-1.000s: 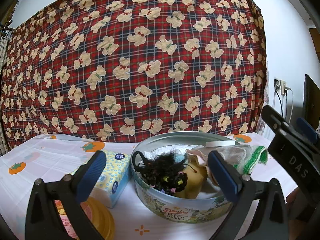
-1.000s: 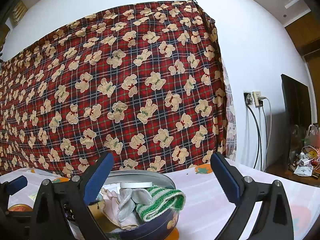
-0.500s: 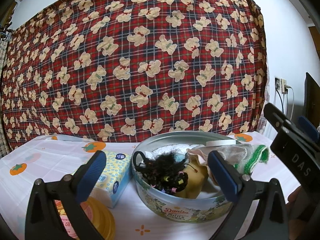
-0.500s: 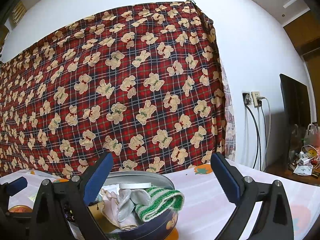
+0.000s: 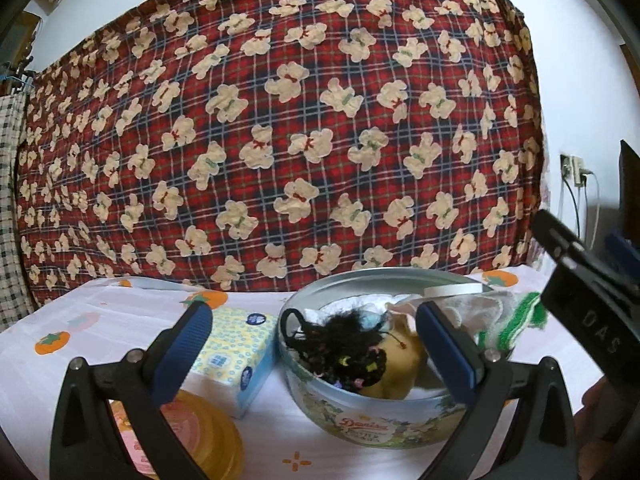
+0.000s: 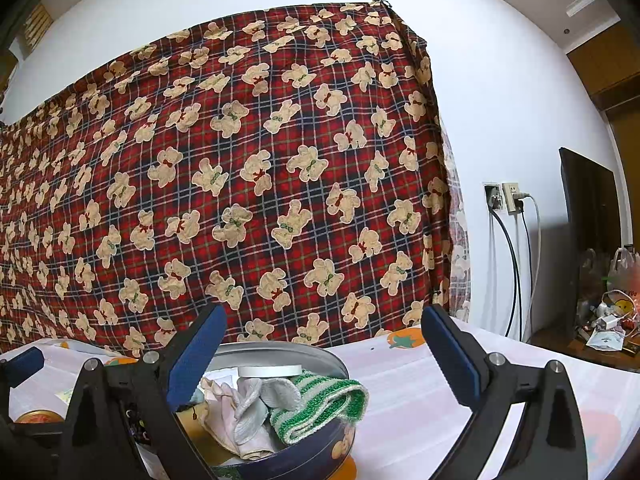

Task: Organize soft objects

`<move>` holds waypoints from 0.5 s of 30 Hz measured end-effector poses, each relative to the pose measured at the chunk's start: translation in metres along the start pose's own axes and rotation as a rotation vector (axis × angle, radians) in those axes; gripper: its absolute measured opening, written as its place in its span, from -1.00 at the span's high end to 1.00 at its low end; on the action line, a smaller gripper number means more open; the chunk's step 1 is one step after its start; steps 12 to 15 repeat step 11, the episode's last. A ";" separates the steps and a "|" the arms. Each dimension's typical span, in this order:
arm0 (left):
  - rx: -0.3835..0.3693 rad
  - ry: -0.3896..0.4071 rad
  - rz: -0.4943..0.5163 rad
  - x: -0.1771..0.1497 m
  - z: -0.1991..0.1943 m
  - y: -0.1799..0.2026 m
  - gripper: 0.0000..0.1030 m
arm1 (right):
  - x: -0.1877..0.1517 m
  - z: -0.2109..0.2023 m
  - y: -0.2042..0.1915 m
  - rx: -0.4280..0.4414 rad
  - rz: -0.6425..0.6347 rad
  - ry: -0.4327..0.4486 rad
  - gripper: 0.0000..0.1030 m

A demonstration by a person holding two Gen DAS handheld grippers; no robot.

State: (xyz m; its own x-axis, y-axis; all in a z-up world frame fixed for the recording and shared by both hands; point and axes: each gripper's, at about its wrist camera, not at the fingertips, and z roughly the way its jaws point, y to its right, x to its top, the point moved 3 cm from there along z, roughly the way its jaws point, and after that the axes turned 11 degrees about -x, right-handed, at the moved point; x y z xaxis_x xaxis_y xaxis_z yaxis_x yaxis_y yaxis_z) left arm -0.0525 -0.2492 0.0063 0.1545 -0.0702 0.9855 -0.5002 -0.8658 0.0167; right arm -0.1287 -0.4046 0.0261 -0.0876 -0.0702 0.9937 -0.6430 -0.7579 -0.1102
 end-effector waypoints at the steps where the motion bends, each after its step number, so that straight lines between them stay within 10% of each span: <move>1: 0.001 -0.001 0.005 0.000 0.001 0.001 -1.00 | 0.000 0.000 0.000 0.000 0.000 0.000 -0.93; 15: -0.005 -0.014 -0.001 -0.002 0.002 0.003 -1.00 | 0.002 -0.001 0.004 -0.024 0.004 -0.005 -0.93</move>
